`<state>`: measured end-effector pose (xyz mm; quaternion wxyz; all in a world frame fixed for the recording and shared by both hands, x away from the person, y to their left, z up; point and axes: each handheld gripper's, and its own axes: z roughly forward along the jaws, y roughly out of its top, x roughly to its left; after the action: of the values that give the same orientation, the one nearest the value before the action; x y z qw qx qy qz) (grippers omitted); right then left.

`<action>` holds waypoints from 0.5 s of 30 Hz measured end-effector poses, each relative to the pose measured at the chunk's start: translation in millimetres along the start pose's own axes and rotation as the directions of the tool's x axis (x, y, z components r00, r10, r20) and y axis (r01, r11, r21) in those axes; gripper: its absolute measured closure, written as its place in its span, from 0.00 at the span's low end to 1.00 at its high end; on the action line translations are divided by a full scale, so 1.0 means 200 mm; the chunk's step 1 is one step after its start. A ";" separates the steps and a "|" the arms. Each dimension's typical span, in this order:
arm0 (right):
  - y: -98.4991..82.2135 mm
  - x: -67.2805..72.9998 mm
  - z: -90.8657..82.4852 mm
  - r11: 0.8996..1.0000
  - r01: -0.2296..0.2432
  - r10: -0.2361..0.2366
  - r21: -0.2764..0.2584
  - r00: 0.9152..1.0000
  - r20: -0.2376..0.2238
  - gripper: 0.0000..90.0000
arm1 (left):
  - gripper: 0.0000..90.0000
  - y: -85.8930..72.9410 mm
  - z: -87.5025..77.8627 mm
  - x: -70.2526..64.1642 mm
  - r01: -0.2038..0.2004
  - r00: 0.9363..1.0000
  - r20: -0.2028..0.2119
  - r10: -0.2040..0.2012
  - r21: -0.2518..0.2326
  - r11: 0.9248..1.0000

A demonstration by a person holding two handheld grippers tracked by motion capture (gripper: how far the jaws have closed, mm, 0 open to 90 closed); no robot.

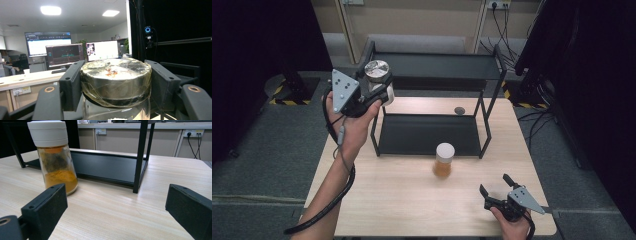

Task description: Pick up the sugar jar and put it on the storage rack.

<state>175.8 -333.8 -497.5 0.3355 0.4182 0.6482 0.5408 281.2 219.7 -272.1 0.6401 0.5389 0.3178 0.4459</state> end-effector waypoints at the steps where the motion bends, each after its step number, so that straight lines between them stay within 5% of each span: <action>1: 0.00 0.00 0.00 1.000 0.002 -0.002 0.001 1.000 0.000 0.05 | 0.39 0.00 0.00 0.00 0.000 1.000 0.000 0.000 -0.002 1.000; 15: 0.00 0.00 0.00 1.000 0.001 -0.001 0.000 1.000 0.001 0.05 | 0.39 0.07 0.10 0.02 0.004 1.000 -0.026 -0.003 0.007 1.000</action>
<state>175.7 -333.5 -497.5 0.3360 0.4181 0.6483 0.5404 297.6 216.4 -253.7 0.6348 0.5348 0.3287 0.4506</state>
